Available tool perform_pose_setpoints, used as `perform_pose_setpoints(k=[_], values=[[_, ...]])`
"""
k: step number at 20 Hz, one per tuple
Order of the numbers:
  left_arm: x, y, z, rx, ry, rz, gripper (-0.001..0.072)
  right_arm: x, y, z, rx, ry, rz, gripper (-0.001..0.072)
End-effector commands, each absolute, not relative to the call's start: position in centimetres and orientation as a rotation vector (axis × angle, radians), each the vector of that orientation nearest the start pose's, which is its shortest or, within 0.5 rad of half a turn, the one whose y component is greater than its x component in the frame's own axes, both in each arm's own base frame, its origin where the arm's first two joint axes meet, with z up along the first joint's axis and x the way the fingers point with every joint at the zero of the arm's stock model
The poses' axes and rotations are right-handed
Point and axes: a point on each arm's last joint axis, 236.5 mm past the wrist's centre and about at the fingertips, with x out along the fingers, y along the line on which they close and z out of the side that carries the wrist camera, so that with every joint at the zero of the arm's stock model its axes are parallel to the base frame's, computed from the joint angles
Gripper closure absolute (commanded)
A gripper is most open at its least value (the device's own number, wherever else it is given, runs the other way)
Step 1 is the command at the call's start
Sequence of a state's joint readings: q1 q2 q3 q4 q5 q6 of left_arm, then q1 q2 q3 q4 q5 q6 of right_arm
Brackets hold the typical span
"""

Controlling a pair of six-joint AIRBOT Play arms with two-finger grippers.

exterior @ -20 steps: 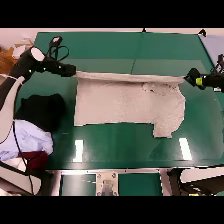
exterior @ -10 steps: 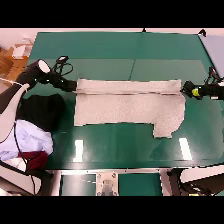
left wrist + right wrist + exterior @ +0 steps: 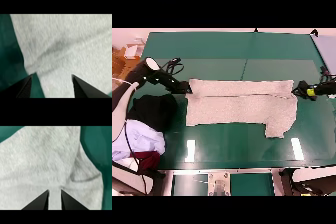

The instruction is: Fold the shirts.

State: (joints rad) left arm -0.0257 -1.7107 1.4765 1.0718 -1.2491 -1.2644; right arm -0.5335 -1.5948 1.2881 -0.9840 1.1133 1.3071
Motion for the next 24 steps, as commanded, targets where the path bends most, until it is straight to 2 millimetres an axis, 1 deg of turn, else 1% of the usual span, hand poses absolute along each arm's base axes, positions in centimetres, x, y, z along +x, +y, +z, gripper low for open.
perform_pose_setpoints(k=[1, 2, 3, 4, 6, 8, 9, 10, 11, 12, 14, 15, 18, 19, 21, 23, 24], values=[[38.1, -10.1, -3.0, -0.338, 1.655, -0.459, 0.0139, 37.4, -13.1, -1.7, 0.708, 1.258, -0.101, 0.0516], [36.4, -9.8, -2.9, -0.363, 1.691, -0.442, 0.0140, 35.4, -13.5, -1.4, 0.706, 1.257, -0.138, 0.0516], [34.9, -9.7, -3.0, -0.373, 1.691, -0.423, 0.0140, 33.5, -13.6, -1.3, 0.715, 1.256, -0.168, 0.0514], [33.7, -9.7, -3.1, -0.381, 1.668, -0.405, 0.0139, 31.2, -13.6, -1.6, 0.738, 1.258, -0.202, 0.0494], [30.9, -9.7, -3.4, -0.428, 1.618, -0.329, 0.0139, 26.6, -13.7, -2.9, 0.839, 1.271, -0.311, 0.0413], [27.4, -10.0, -4.0, -0.506, 1.578, -0.255, 0.0138, 22.9, -13.4, -4.7, 0.936, 1.275, -0.386, 0.0405], [26.1, -10.4, -4.4, -0.545, 1.550, -0.244, 0.0138, 21.8, -13.1, -5.6, 0.992, 1.263, -0.428, 0.0359], [25.1, -11.1, -4.9, -0.583, 1.510, -0.242, 0.0138, 21.2, -12.4, -6.5, 1.030, 1.258, -0.439, 0.0308], [24.5, -12.0, -5.6, -0.623, 1.469, -0.242, 0.0138, 20.7, -11.6, -7.4, 1.054, 1.266, -0.441, 0.0303], [24.2, -12.9, -6.2, -0.658, 1.440, -0.244, 0.0138, 20.6, -10.6, -8.1, 1.082, 1.271, -0.425, 0.0304], [24.3, -14.8, -7.5, -0.704, 1.396, -0.240, 0.0138, 20.8, -9.3, -9.0, 1.127, 1.257, -0.408, 0.0304], [25.0, -15.4, -7.8, -0.709, 1.353, -0.235, 0.0138, 21.2, -8.9, -9.3, 1.133, 1.240, -0.390, 0.0304], [28.1, -16.7, -7.7, -0.745, 1.212, -0.209, 0.0139, 22.0, -8.3, -9.7, 1.132, 1.211, -0.372, 0.0305], [28.6, -17.2, -8.0, -0.759, 1.198, -0.200, 0.0138, 22.3, -8.3, -9.7, 1.124, 1.204, -0.370, 0.0305], [28.9, -18.1, -9.4, -0.798, 1.214, -0.166, 0.0139, 23.0, -7.7, -10.0, 1.113, 1.209, -0.353, 0.0305], [29.4, -18.5, -10.8, -0.816, 1.226, -0.133, 0.0138, 23.5, -7.0, -10.6, 1.109, 1.230, -0.334, 0.0305], [29.6, -18.7, -11.1, -0.831, 1.234, -0.129, 0.0139, 23.5, -6.5, -11.0, 1.107, 1.251, -0.323, 0.0304]])
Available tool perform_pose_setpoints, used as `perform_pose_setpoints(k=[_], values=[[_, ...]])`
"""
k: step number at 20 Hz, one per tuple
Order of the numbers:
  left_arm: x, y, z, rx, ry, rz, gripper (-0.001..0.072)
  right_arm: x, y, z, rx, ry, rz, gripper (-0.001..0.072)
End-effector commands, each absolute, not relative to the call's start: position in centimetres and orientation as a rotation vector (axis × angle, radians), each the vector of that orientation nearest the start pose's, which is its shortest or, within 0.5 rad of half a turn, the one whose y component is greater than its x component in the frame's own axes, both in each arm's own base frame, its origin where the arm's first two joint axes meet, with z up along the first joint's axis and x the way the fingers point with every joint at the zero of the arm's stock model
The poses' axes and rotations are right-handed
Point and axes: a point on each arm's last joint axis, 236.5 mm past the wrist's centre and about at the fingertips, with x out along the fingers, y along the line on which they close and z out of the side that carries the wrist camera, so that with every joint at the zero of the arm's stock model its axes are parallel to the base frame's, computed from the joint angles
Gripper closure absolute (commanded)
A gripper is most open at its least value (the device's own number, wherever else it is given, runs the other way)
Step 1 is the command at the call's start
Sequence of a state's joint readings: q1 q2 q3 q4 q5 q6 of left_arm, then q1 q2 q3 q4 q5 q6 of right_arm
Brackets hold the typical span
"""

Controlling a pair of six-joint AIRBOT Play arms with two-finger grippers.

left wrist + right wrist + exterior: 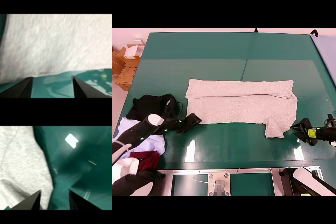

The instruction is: Fold the shirts.

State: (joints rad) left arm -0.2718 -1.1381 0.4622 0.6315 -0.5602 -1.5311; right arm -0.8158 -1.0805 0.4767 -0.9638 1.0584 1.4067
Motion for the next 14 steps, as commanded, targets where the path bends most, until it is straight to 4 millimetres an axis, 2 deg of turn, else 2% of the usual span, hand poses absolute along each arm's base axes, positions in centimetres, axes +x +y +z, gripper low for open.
perform_pose_setpoints(k=[1, 4, 5, 6, 7, 8, 9, 11, 14], values=[[30.0, -18.8, -11.4, -0.834, 1.230, -0.125, 0.0139, 23.6, -5.9, -11.5, 1.112, 1.271, -0.311, 0.0305], [31.8, -18.3, -11.1, -0.831, 1.176, -0.104, 0.0141, 23.8, -4.5, -12.4, 1.131, 1.319, -0.272, 0.0304], [32.2, -18.1, -11.0, -0.829, 1.157, -0.095, 0.0210, 23.9, -4.0, -12.5, 1.135, 1.325, -0.253, 0.0304], [32.5, -17.9, -11.0, -0.824, 1.146, -0.090, 0.0371, 24.0, -3.7, -12.6, 1.140, 1.332, -0.242, 0.0305], [32.6, -17.7, -11.0, -0.824, 1.138, -0.085, 0.0566, 24.0, -3.4, -12.8, 1.138, 1.341, -0.235, 0.0308], [32.6, -17.7, -11.0, -0.821, 1.138, -0.087, 0.0686, 24.2, -3.3, -12.8, 1.129, 1.340, -0.222, 0.0328], [32.6, -17.8, -10.9, -0.805, 1.139, -0.101, 0.0685, 24.4, -3.4, -12.7, 1.123, 1.330, -0.210, 0.0422], [32.4, -18.5, -10.4, -0.749, 1.157, -0.167, 0.0686, 24.9, -3.7, -12.1, 1.105, 1.323, -0.192, 0.0694], [32.0, -18.0, -8.3, -0.677, 1.195, -0.254, 0.0686, 24.9, -4.6, -10.3, 1.028, 1.347, -0.167, 0.0702]])
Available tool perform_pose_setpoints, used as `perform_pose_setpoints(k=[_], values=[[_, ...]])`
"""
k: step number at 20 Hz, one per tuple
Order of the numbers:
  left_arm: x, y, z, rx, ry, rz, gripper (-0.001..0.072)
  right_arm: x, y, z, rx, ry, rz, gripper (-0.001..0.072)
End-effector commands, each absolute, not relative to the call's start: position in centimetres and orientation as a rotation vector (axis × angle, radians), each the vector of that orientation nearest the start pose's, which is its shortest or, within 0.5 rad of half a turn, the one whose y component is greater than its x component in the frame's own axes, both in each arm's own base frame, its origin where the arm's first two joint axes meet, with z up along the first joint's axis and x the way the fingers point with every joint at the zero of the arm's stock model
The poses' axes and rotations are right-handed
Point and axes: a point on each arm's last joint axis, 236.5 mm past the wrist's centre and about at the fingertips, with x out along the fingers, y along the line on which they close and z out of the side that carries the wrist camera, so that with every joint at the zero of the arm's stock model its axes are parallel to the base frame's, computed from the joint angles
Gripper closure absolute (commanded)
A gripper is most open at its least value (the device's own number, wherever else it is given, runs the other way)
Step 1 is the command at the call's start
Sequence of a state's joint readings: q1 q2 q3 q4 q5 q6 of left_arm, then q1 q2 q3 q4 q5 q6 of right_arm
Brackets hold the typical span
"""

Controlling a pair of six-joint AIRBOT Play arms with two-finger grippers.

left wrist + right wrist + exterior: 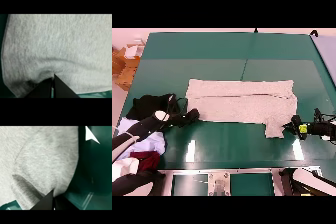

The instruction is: Fold the shirts.

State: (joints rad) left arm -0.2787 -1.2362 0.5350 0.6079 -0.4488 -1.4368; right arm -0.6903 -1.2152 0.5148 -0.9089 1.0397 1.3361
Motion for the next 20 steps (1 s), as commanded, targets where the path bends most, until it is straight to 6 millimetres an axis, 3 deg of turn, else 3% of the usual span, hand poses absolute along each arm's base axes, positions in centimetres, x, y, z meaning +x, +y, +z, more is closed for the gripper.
perform_pose_setpoints(k=[1, 3, 5, 9, 11, 15, 18, 20], values=[[31.7, -17.1, -7.5, -0.668, 1.209, -0.260, 0.0686, 24.6, -5.6, -9.7, 0.989, 1.359, -0.208, 0.0702], [30.3, -14.3, -6.8, -0.614, 1.256, -0.218, 0.0686, 23.0, -7.8, -8.6, 0.918, 1.378, -0.340, 0.0703], [28.5, -12.8, -6.5, -0.527, 1.303, -0.206, 0.0686, 21.1, -8.6, -7.9, 0.879, 1.409, -0.422, 0.0703], [26.7, -13.4, -5.9, -0.504, 1.384, -0.254, 0.0686, 20.8, -7.8, -5.7, 0.882, 1.397, -0.399, 0.0703], [27.9, -13.7, -4.2, -0.494, 1.349, -0.278, 0.0686, 22.6, -7.9, -3.6, 0.899, 1.328, -0.367, 0.0702], [33.3, -13.9, -0.5, -0.473, 1.213, -0.302, 0.0686, 29.3, -6.9, 1.6, 0.970, 1.106, -0.214, 0.0702], [37.5, -14.4, -0.6, -0.449, 1.207, -0.318, 0.0686, 33.9, -6.5, 2.6, 0.983, 1.039, -0.156, 0.0702], [40.5, -14.7, -1.2, -0.441, 1.209, -0.322, 0.0685, 37.1, -6.3, 2.1, 0.998, 1.030, -0.129, 0.0701]])
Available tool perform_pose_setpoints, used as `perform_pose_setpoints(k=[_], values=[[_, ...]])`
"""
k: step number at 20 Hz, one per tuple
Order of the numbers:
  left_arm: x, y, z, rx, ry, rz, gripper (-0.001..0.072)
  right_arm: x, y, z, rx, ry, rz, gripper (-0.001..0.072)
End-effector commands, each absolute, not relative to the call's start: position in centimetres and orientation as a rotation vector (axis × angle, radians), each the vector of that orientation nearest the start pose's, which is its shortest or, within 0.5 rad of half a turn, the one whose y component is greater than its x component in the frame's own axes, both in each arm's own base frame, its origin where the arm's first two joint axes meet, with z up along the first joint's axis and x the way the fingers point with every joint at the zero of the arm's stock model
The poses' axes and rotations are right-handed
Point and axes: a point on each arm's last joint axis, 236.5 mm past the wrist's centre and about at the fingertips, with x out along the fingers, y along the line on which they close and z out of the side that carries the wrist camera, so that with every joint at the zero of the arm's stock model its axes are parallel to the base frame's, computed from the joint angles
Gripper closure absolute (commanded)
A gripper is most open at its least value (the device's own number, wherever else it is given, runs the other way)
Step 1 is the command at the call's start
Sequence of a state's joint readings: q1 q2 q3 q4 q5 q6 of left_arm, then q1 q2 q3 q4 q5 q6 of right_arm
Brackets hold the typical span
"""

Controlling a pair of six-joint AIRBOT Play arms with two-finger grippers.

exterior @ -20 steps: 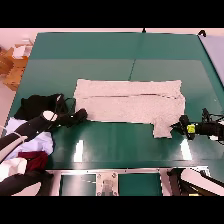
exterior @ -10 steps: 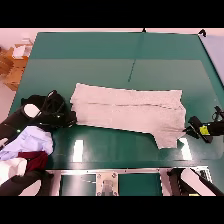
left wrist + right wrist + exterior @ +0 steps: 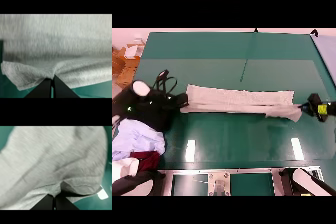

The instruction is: Fold the shirts.

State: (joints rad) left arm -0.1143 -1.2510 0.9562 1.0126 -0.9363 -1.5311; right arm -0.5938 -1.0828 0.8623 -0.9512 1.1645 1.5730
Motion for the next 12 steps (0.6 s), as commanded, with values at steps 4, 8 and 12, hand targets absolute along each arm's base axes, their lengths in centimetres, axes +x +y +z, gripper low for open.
perform_pose_setpoints(k=[4, 8, 12], values=[[45.5, -15.4, -3.8, -0.434, 1.234, -0.325, 0.0685, 42.2, -6.3, -2.6, 0.997, 1.108, -0.120, 0.0701], [49.1, -15.4, -4.4, -0.428, 1.179, -0.316, 0.0115, 46.3, -7.3, -5.6, 0.932, 1.107, -0.098, 0.0597], [52.2, -12.2, 0.1, -0.439, 1.088, -0.297, 0.0066, 47.5, -11.5, -1.7, 0.765, 1.047, -0.027, 0.0157]])
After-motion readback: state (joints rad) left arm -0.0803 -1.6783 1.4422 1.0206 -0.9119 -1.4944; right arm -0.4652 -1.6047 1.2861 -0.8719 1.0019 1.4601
